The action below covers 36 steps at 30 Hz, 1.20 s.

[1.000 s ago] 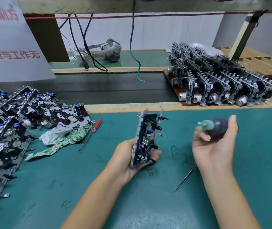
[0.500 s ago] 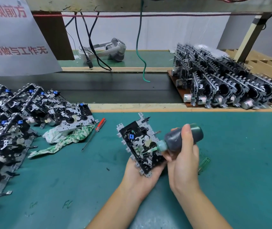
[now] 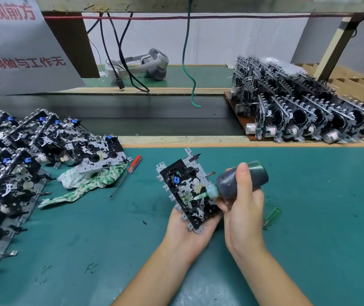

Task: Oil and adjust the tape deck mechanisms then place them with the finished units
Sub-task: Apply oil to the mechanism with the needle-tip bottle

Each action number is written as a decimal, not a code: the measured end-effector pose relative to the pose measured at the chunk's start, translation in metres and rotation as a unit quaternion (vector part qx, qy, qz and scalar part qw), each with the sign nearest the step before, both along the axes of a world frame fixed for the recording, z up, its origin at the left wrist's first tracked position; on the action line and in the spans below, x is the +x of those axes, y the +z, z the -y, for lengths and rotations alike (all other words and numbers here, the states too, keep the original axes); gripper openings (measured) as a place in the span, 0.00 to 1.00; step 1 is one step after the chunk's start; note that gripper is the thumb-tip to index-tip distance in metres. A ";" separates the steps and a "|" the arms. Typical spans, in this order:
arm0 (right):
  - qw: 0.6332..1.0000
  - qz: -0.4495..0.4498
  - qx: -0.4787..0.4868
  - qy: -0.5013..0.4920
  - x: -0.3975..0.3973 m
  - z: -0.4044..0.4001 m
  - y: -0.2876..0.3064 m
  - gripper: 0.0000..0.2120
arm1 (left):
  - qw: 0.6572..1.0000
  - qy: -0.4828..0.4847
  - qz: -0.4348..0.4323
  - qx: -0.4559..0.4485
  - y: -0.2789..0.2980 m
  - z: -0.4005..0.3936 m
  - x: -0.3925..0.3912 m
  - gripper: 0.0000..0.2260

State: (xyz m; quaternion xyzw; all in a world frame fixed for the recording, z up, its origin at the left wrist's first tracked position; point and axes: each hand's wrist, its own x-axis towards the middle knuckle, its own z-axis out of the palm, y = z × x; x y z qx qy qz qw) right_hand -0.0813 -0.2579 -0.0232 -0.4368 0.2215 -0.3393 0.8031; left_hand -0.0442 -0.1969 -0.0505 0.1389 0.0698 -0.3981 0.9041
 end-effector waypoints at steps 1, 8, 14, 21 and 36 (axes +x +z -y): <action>1.000 0.001 -0.001 0.000 0.000 0.000 0.000 0.18 | 1.000 -0.001 0.005 0.000 0.000 0.000 0.000 0.13; 1.000 0.006 0.005 -0.006 0.000 0.001 -0.001 0.17 | 1.000 -0.015 0.022 -0.014 0.000 0.000 -0.001 0.14; 1.000 0.009 0.017 -0.011 -0.001 0.003 0.000 0.17 | 0.999 -0.009 0.009 -0.033 -0.002 -0.002 0.002 0.14; 0.975 0.132 0.167 -0.058 -0.008 0.046 0.010 0.13 | 0.884 0.126 0.251 0.373 0.001 -0.021 0.028 0.13; 0.997 0.000 0.080 0.024 -0.002 0.038 -0.011 0.14 | 0.443 0.096 0.642 0.619 -0.017 -0.024 0.024 0.11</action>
